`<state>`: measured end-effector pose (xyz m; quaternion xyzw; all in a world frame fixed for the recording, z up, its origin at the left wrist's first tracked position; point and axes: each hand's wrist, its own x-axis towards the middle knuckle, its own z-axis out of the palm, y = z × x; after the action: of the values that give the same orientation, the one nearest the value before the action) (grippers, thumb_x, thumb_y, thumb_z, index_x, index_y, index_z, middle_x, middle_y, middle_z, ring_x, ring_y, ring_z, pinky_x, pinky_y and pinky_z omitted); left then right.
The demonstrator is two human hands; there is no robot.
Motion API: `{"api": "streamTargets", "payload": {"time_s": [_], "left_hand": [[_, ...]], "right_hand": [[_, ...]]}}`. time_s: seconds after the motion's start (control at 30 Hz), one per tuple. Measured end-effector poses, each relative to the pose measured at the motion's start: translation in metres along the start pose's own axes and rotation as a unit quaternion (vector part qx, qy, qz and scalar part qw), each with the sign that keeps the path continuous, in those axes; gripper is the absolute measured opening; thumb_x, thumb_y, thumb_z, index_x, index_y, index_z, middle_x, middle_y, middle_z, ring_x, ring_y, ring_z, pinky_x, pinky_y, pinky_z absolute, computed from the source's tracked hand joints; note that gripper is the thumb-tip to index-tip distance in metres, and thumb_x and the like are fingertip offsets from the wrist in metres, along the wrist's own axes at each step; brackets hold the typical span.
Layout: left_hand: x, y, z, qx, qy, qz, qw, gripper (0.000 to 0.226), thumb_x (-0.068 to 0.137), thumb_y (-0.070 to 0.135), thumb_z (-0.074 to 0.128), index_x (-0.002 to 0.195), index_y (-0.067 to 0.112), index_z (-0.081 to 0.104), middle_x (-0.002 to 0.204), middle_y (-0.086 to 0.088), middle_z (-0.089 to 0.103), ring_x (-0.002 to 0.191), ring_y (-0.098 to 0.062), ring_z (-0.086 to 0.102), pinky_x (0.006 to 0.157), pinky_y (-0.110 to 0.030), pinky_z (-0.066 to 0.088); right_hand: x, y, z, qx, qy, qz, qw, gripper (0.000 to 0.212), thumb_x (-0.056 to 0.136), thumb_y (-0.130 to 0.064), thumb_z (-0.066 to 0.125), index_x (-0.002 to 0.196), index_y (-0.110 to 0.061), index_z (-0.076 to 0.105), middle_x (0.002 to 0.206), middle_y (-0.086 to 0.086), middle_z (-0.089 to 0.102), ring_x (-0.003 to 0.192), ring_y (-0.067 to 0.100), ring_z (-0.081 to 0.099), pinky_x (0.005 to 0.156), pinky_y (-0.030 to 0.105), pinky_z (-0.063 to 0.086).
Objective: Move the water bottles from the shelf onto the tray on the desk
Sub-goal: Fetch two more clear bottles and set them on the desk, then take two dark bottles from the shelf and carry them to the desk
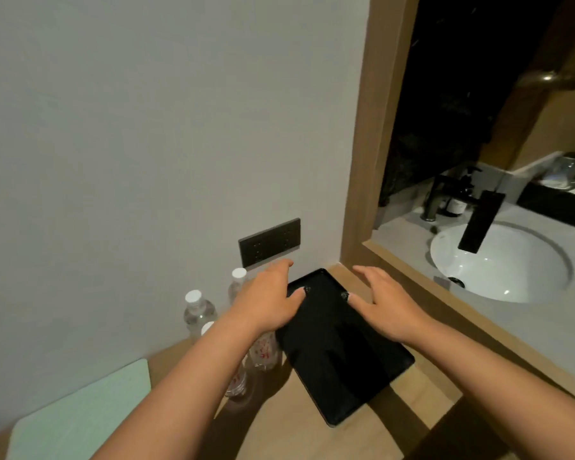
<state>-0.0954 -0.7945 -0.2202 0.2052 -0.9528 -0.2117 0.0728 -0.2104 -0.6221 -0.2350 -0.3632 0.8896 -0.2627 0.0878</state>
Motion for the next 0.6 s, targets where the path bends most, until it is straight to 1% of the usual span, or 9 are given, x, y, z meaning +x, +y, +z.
{"api": "streamTargets", "payload": {"time_s": [0.1, 0.17, 0.3, 0.37, 0.47, 0.6], "left_hand": [[0.013, 0.028, 0.007, -0.003, -0.021, 0.041, 0.999, 0.063, 0.094, 0.041, 0.05, 0.147, 0.019, 0.026, 0.148, -0.006, 0.04, 0.134, -0.022, 0.04, 0.105, -0.035, 0.036], [0.02, 0.049, 0.014, -0.008, -0.034, 0.064, 0.997, 0.063, 0.094, 0.041, 0.05, 0.147, 0.018, 0.026, 0.148, -0.006, 0.04, 0.133, -0.022, 0.041, 0.105, -0.035, 0.036], [0.03, 0.093, 0.033, -0.011, -0.077, 0.097, 0.992, 0.064, 0.093, 0.044, 0.05, 0.147, 0.02, 0.025, 0.147, -0.006, 0.041, 0.131, -0.023, 0.044, 0.104, -0.036, 0.039], [0.034, 0.116, 0.044, -0.006, -0.102, 0.109, 0.989, 0.063, 0.093, 0.045, 0.05, 0.146, 0.02, 0.029, 0.14, -0.008, 0.048, 0.124, -0.025, 0.05, 0.101, -0.038, 0.044], [0.037, 0.153, 0.062, 0.002, -0.128, 0.136, 0.982, 0.058, 0.093, 0.044, 0.049, 0.143, 0.018, 0.035, 0.131, -0.009, 0.055, 0.114, -0.025, 0.055, 0.093, -0.036, 0.047], [0.037, 0.213, 0.086, -0.01, -0.157, 0.159, 0.975, 0.056, 0.093, 0.044, 0.05, 0.142, 0.023, 0.034, 0.135, -0.005, 0.052, 0.112, -0.019, 0.057, 0.089, -0.032, 0.047]], "right_hand": [[-0.018, 0.024, -0.019, -0.013, 0.031, 0.042, 0.999, 0.063, 0.092, -0.041, 0.051, 0.146, -0.021, 0.026, 0.153, -0.001, 0.028, 0.138, 0.015, 0.03, 0.11, 0.03, 0.027], [-0.032, 0.041, -0.034, -0.025, 0.046, 0.07, 0.996, 0.063, 0.092, -0.042, 0.052, 0.146, -0.022, 0.026, 0.152, -0.001, 0.029, 0.138, 0.015, 0.031, 0.11, 0.033, 0.029], [-0.061, 0.082, -0.066, -0.038, 0.066, 0.113, 0.991, 0.062, 0.092, -0.039, 0.052, 0.146, -0.02, 0.027, 0.151, 0.001, 0.03, 0.136, 0.018, 0.034, 0.11, 0.034, 0.031], [-0.076, 0.104, -0.083, -0.049, 0.073, 0.14, 0.986, 0.062, 0.092, -0.039, 0.053, 0.146, -0.02, 0.027, 0.152, 0.002, 0.028, 0.137, 0.019, 0.033, 0.11, 0.034, 0.031], [-0.101, 0.138, -0.112, -0.077, 0.082, 0.172, 0.979, 0.064, 0.092, -0.042, 0.051, 0.146, -0.019, 0.026, 0.154, 0.004, 0.026, 0.14, 0.02, 0.028, 0.112, 0.032, 0.026], [-0.14, 0.184, -0.151, -0.085, 0.109, 0.211, 0.968, 0.066, 0.092, -0.044, 0.05, 0.146, -0.016, 0.026, 0.154, 0.005, 0.026, 0.14, 0.021, 0.028, 0.112, 0.032, 0.025]]}}
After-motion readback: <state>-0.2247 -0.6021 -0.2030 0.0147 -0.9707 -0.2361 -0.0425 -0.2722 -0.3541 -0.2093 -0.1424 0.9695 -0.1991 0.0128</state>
